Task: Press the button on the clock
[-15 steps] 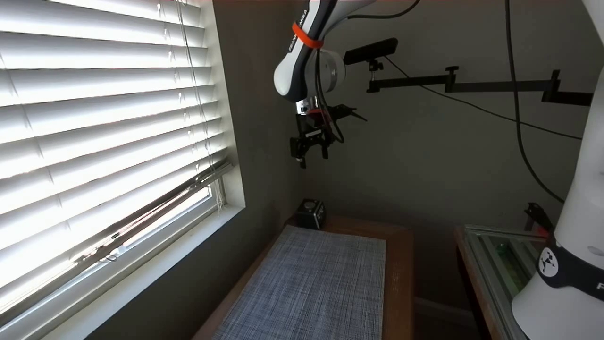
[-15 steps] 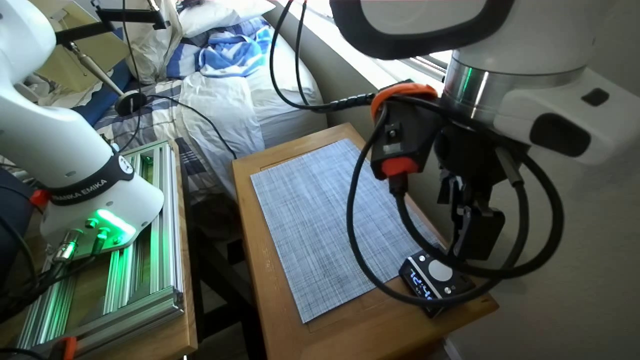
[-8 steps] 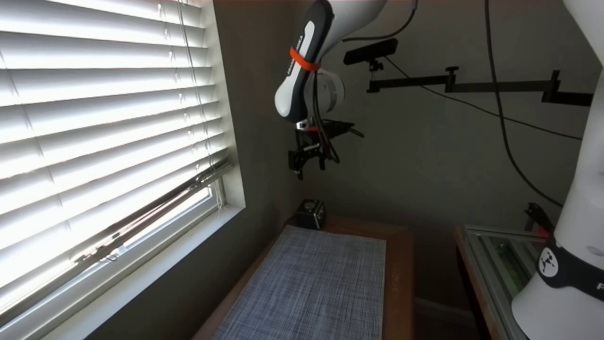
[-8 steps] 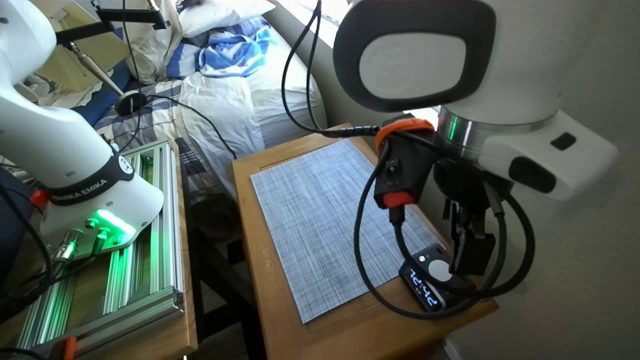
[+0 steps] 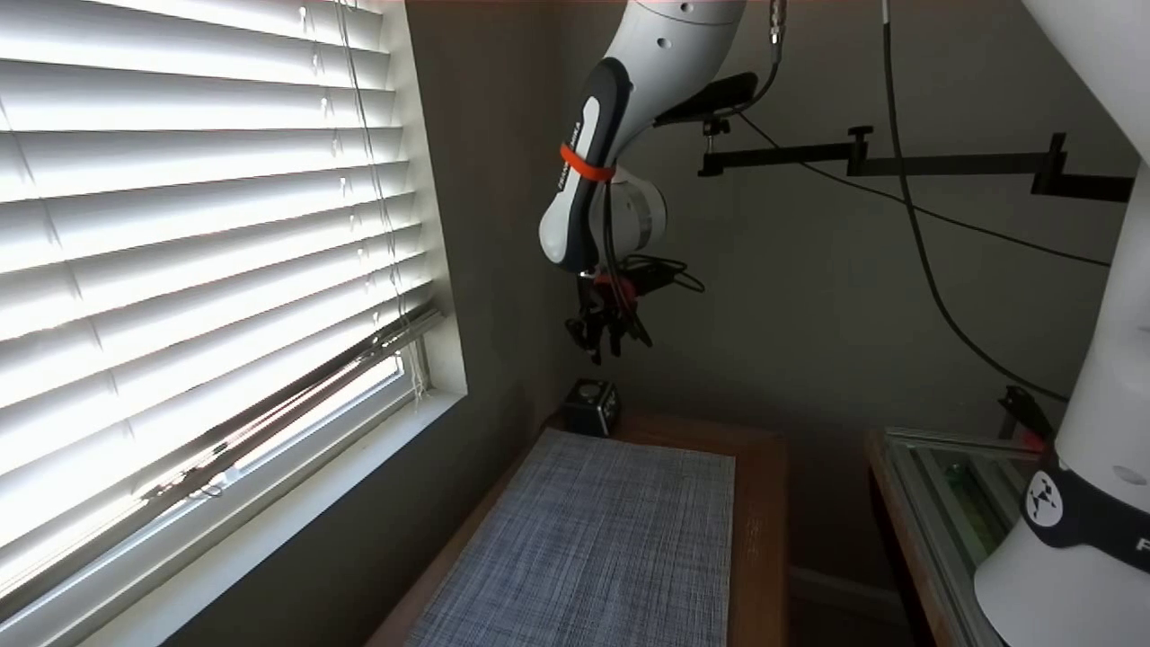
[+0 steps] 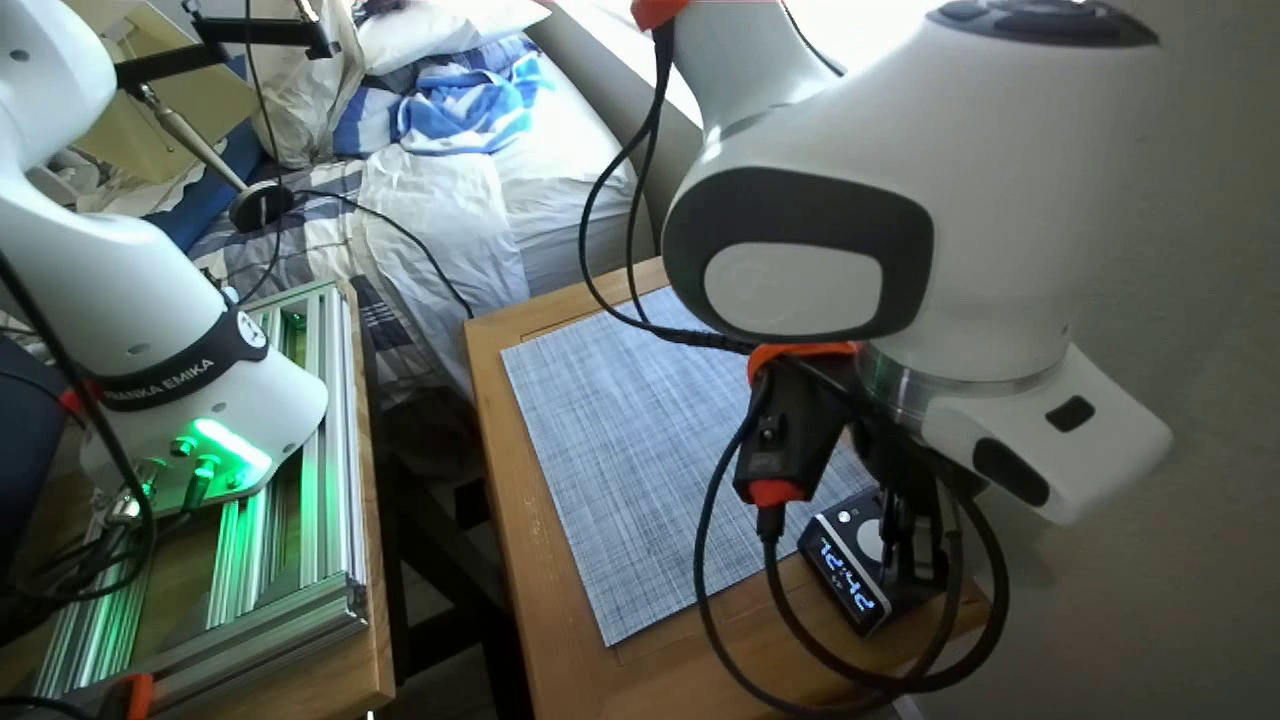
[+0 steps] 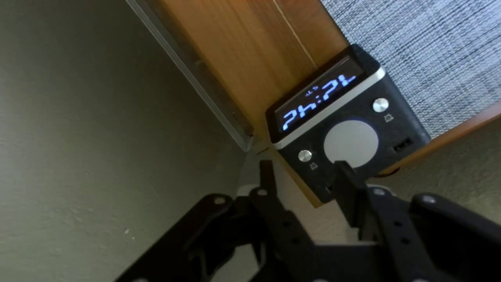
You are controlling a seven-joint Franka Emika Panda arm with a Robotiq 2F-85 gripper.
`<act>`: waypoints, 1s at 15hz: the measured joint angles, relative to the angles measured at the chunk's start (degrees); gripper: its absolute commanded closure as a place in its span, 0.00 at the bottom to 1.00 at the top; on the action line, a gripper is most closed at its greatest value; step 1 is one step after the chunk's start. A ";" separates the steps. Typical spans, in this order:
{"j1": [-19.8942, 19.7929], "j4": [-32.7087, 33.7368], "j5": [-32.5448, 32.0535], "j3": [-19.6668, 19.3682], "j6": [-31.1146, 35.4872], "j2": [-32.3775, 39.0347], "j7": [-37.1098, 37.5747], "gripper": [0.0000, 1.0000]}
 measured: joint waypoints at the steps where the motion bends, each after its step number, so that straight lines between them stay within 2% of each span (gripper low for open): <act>1: -0.38 0.23 0.21 0.02 0.01 0.42 0.00 0.94; 3: -1.03 0.61 0.65 0.13 0.01 1.05 0.01 1.00; 15: -2.50 1.98 3.15 2.44 0.01 2.91 0.05 1.00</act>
